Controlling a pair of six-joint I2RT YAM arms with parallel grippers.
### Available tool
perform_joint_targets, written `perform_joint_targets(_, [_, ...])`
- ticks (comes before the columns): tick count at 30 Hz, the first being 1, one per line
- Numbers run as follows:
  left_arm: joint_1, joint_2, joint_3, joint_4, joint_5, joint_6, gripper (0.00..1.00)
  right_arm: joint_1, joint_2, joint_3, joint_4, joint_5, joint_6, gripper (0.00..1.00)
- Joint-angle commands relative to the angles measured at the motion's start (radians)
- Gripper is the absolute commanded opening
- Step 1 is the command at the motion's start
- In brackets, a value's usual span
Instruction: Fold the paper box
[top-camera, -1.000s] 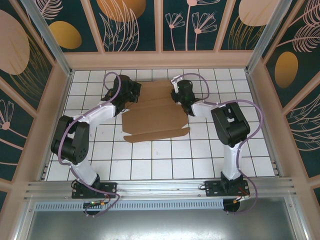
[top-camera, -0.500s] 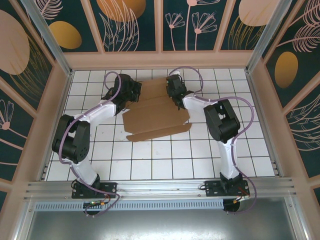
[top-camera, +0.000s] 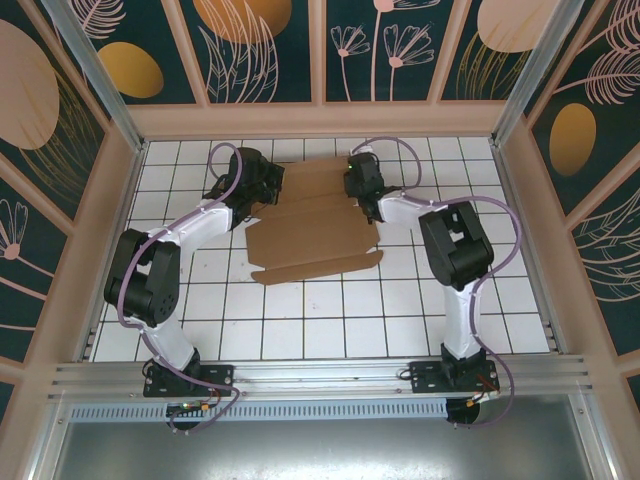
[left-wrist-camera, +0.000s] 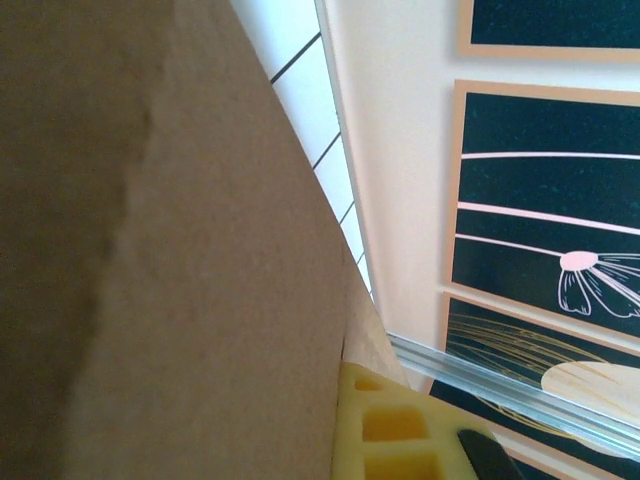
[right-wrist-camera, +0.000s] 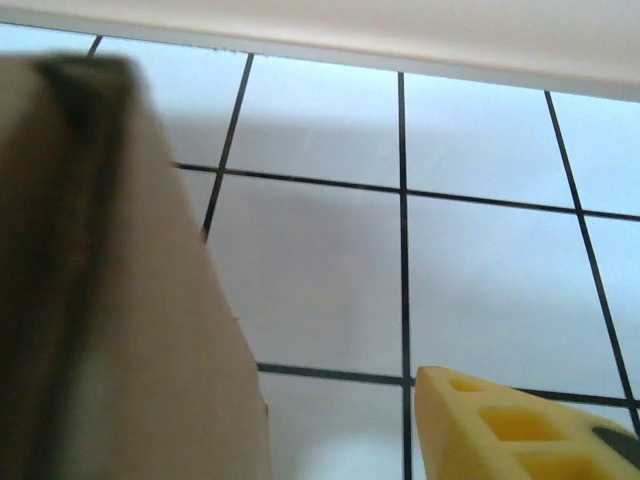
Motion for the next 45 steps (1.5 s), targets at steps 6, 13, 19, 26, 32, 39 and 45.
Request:
perform_joint_targets(6, [0.003,0.005,-0.016,-0.138,0.005,0.006,0.0,-0.039,-0.122,-0.155,0.078,-0.1,-0.062,0.6])
perform_joint_targets(13, [0.002,0.006,-0.013,-0.144,0.003,0.013,0.0,-0.045,-0.157,-0.218,0.13,-0.236,-0.091,0.6])
perform_joint_targets(19, [0.003,0.008,-0.014,-0.143,0.004,0.015,0.0,-0.047,-0.159,-0.198,0.119,-0.188,-0.059,0.57])
perform_joint_targets(26, [0.003,0.008,-0.016,-0.139,0.003,0.012,0.0,-0.033,-0.108,-0.173,0.065,-0.11,0.006,0.61])
perform_joint_targets(32, [0.003,0.013,-0.017,-0.134,0.007,0.011,0.0,-0.033,-0.079,-0.147,0.042,-0.07,0.02,0.41])
perform_joint_targets(39, [0.002,0.011,-0.013,-0.122,0.011,0.014,0.0,-0.019,-0.022,-0.075,-0.006,-0.015,0.025,0.17])
perform_joint_targets(45, [0.002,0.015,-0.01,-0.117,0.021,0.011,0.0,0.016,0.02,-0.02,-0.06,0.18,0.027,0.0])
